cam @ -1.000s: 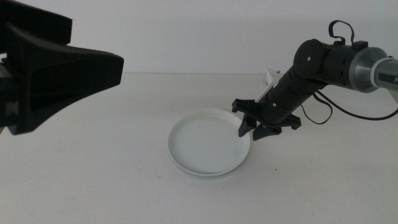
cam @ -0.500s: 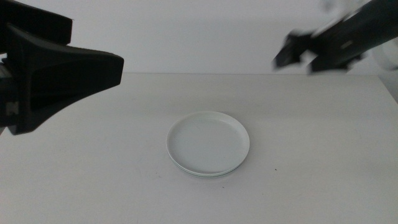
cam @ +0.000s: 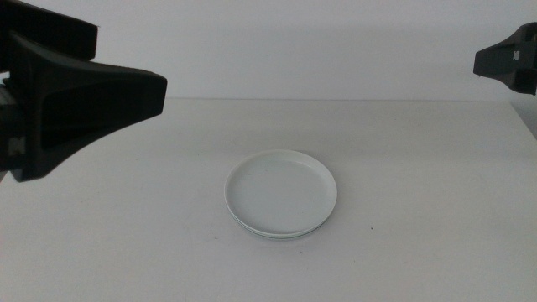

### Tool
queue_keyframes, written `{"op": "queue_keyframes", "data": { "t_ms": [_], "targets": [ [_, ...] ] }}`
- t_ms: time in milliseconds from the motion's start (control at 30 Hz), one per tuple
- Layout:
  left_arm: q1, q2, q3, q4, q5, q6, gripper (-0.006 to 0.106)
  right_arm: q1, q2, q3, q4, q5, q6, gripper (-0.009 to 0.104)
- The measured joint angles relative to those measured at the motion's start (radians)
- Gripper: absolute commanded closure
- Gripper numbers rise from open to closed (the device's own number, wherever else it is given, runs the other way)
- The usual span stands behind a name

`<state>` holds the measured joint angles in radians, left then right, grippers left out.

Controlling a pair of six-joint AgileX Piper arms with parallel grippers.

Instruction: Stack the three bowls on top of each other.

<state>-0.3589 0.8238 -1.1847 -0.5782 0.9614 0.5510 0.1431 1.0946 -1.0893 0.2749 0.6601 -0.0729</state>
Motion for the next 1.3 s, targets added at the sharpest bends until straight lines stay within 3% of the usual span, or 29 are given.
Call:
{"op": "queue_keyframes", "data": {
  "t_ms": [533,667,800,900,1000,1300],
  "targets": [
    [0.002,-0.016,0.042,0.029,-0.032,0.0,0.007,0.0,-0.006,0.007,0.021,-0.022,0.008,0.003],
    [0.067,-0.081,0.141,0.163,-0.201,-0.082,0.007,0.0,-0.006,0.007,0.025,-0.022,0.008,0.003],
    [0.153,-0.168,0.269,0.441,-0.401,-0.39,0.007,0.0,-0.006,0.007,0.025,-0.022,0.008,0.003],
    [0.193,-0.214,0.329,0.597,-0.434,-0.571,0.007,0.0,-0.006,0.007,0.025,-0.022,0.008,0.003],
    [0.203,-0.24,0.341,0.65,-0.441,-0.637,0.007,0.0,-0.006,0.007,0.025,-0.022,0.008,0.003],
    [0.209,-0.249,0.343,0.663,-0.463,-0.662,0.007,0.0,-0.006,0.007,0.025,-0.024,0.008,0.003]
  ]
}}
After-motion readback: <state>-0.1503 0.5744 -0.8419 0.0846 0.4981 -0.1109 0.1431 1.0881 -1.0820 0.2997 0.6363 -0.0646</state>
